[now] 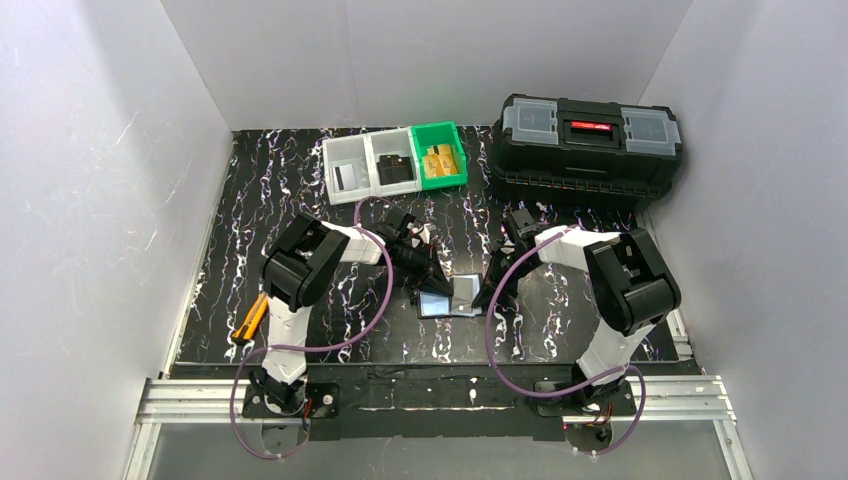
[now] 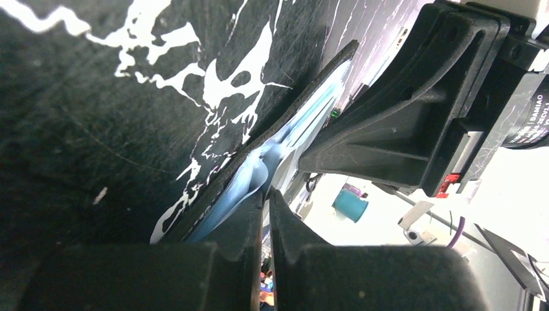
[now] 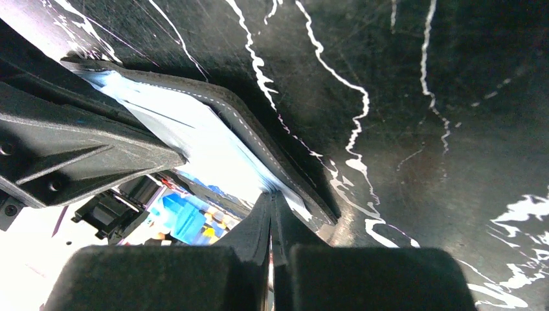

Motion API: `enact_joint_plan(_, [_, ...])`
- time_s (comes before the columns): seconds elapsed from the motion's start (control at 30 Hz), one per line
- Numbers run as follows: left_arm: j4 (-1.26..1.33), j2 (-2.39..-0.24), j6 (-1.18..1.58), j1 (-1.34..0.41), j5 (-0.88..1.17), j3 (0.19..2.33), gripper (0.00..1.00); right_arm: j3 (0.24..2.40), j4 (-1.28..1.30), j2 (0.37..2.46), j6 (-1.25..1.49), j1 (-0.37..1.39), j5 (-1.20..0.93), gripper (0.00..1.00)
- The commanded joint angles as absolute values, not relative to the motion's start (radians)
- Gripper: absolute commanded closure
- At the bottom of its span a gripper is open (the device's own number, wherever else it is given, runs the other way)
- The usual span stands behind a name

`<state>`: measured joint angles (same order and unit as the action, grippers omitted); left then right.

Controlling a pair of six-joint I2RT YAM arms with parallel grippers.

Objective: Take the credit cards out of the card holder
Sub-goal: Remove the credit card from the card holder.

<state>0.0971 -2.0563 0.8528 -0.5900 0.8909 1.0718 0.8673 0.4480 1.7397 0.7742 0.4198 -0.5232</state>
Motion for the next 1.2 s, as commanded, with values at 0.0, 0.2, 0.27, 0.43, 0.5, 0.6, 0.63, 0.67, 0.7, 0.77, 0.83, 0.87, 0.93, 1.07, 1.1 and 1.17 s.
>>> enact_joint_plan(0.0, [0.144, -2.072, 0.884, -0.628, 0.825, 1.053, 1.00, 0.838, 0.414, 1.820, 0.737, 0.442, -0.262, 0.99])
enact_joint_plan(0.2, [0.065, -2.024, 0.846, -0.607, 0.784, 1.057, 1.00, 0.798, 0.396, 1.793, 0.752, 0.412, -0.246, 0.99])
enact_joint_plan(0.27, [-0.009, -2.015, 0.802, -0.599, 0.773, 1.080, 1.00, 0.794, 0.399, 1.785, 0.752, 0.407, -0.236, 0.99])
enact_joint_plan(0.43, [-0.113, -1.992, 0.752, -0.592, 0.755, 1.118, 1.00, 0.799, 0.398, 1.775, 0.748, 0.405, -0.224, 0.98])
enact_joint_plan(0.5, [-0.138, -1.991, 0.738, -0.592, 0.749, 1.133, 1.00, 0.801, 0.394, 1.770, 0.746, 0.405, -0.224, 0.94])
enact_joint_plan(0.6, [-0.163, -1.993, 0.731, -0.592, 0.752, 1.151, 1.00, 0.797, 0.386, 1.757, 0.737, 0.405, -0.229, 0.89])
enact_joint_plan(0.63, [-0.169, -1.994, 0.729, -0.592, 0.753, 1.156, 1.00, 0.795, 0.383, 1.754, 0.733, 0.407, -0.230, 0.87])
enact_joint_plan(0.67, [-0.175, -1.994, 0.726, -0.592, 0.753, 1.159, 1.00, 0.794, 0.379, 1.749, 0.730, 0.407, -0.232, 0.85])
enact_joint_plan(0.7, [-0.178, -1.993, 0.724, -0.592, 0.752, 1.162, 1.00, 0.791, 0.375, 1.748, 0.728, 0.407, -0.234, 0.84])
enact_joint_plan(0.77, [-0.191, -1.996, 0.718, -0.592, 0.752, 1.173, 1.00, 0.785, 0.368, 1.743, 0.724, 0.408, -0.237, 0.81])
enact_joint_plan(0.83, [-0.206, -2.000, 0.711, -0.592, 0.750, 1.186, 1.00, 0.782, 0.364, 1.742, 0.721, 0.408, -0.240, 0.79])
enact_joint_plan(0.87, [-0.213, -2.002, 0.709, -0.592, 0.750, 1.192, 1.00, 0.780, 0.361, 1.740, 0.719, 0.410, -0.242, 0.77])
enact_joint_plan(0.93, [-0.224, -2.006, 0.705, -0.592, 0.750, 1.206, 1.00, 0.775, 0.355, 1.733, 0.719, 0.413, -0.245, 0.76])
enact_joint_plan(1.07, [-0.235, -2.020, 0.706, -0.590, 0.765, 1.225, 1.00, 0.771, 0.342, 1.725, 0.719, 0.418, -0.255, 0.75])
enact_joint_plan(1.1, [-0.240, -2.022, 0.702, -0.588, 0.765, 1.228, 1.00, 0.771, 0.342, 1.726, 0.719, 0.419, -0.254, 0.76])
enact_joint_plan(1.17, [-0.263, -2.022, 0.686, -0.581, 0.758, 1.239, 1.00, 0.772, 0.342, 1.728, 0.718, 0.419, -0.248, 0.79])
